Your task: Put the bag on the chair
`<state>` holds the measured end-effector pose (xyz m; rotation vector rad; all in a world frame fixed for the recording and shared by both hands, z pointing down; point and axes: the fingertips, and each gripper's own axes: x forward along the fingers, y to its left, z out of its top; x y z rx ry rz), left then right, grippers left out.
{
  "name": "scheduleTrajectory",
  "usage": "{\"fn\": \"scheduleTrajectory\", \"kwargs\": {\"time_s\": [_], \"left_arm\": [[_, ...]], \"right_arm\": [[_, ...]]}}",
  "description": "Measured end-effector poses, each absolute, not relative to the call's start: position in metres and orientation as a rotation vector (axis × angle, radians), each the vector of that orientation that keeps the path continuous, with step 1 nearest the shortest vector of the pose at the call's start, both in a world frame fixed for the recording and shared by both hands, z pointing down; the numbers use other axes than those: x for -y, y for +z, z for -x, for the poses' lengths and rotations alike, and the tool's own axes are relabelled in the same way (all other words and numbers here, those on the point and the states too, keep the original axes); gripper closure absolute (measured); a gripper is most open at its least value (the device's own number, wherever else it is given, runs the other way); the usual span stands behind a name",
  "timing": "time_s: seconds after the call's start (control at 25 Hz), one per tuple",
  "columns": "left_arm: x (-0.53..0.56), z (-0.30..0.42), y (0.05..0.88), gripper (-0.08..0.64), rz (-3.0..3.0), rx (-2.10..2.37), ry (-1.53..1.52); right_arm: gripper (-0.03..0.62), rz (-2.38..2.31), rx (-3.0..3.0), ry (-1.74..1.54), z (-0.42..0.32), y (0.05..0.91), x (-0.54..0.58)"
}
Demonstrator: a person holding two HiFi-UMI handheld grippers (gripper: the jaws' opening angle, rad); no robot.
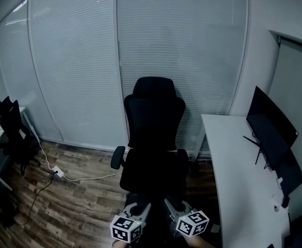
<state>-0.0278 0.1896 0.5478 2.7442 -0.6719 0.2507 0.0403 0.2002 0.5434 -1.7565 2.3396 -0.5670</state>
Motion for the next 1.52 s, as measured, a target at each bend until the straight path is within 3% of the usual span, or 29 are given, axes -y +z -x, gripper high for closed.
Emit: {"fn": "scheduleTrajectory", "kwargs": {"time_s": [1.52], "left_arm": [[0.067, 0.064, 0.469, 0.511, -2.958, 0.336, 0.099]], "right_arm": [[0.532, 1.958, -2.094, -0.334, -0.012, 0.46, 0.057]]}}
